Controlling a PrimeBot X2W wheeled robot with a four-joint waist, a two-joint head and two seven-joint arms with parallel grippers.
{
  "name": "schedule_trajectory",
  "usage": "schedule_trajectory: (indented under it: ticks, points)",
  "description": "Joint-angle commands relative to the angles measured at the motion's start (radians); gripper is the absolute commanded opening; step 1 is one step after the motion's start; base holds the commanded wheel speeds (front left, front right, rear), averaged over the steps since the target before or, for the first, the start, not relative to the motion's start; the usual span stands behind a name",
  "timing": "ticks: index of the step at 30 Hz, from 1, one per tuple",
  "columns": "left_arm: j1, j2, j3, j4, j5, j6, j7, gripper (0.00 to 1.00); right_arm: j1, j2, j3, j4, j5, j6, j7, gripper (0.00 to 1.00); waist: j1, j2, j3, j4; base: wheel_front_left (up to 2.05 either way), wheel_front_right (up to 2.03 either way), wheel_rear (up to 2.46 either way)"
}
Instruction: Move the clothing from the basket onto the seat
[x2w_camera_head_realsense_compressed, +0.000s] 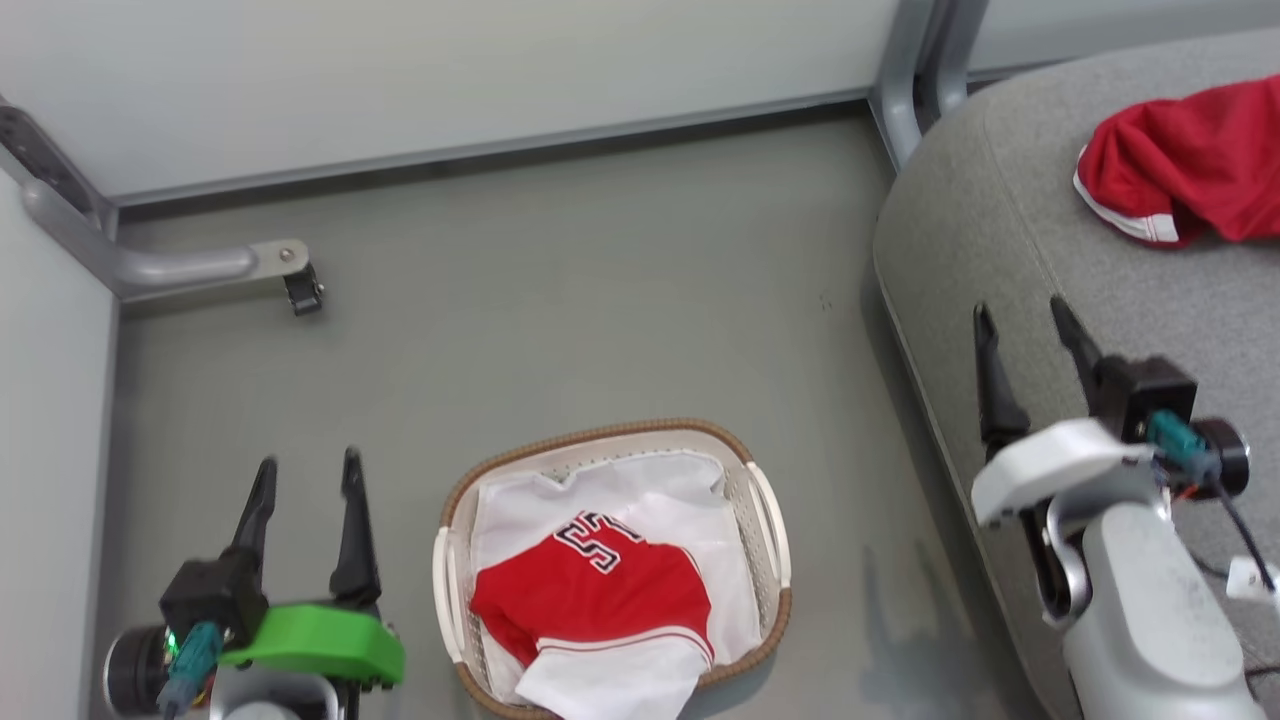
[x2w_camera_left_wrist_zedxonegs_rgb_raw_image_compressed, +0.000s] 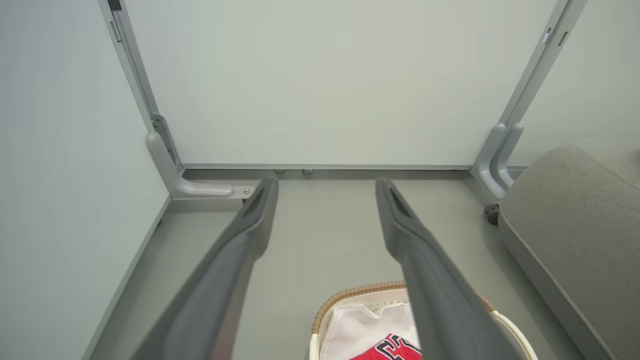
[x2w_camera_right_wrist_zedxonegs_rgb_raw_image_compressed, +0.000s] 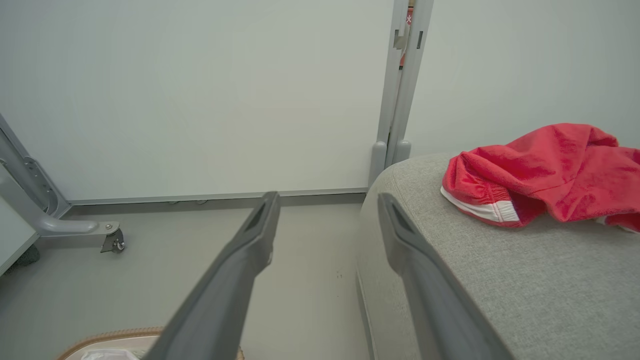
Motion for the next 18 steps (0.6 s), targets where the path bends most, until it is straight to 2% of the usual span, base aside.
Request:
schedule_trajectory:
  ticks: [1, 9, 18]
  points:
    - [0.041, -0.009, 0.022, 0.000, 0.006, -0.006, -0.001, 1.00, 0.048, 0.001, 0.004, -0.024, -0.007, -0.001, -0.002, 1.00, 0.0001, 0.0000, -0.066, 0.032, 0.00, 0.00, 0.00]
    - [0.160, -0.068, 0.095, 0.006, 0.041, -0.053, -0.001, 1.00, 0.235, 0.005, 0.077, -0.113, 0.067, -0.001, -0.002, 1.00, 0.0001, 0.0000, -0.146, 0.033, 0.00, 0.00, 0.00]
    - [0.169, -0.108, 0.118, 0.039, 0.070, -0.109, -0.001, 1.00, 0.309, 0.006, 0.114, -0.130, 0.095, -0.001, -0.002, 1.00, 0.0001, 0.0000, -0.171, 0.038, 0.00, 0.00, 0.00]
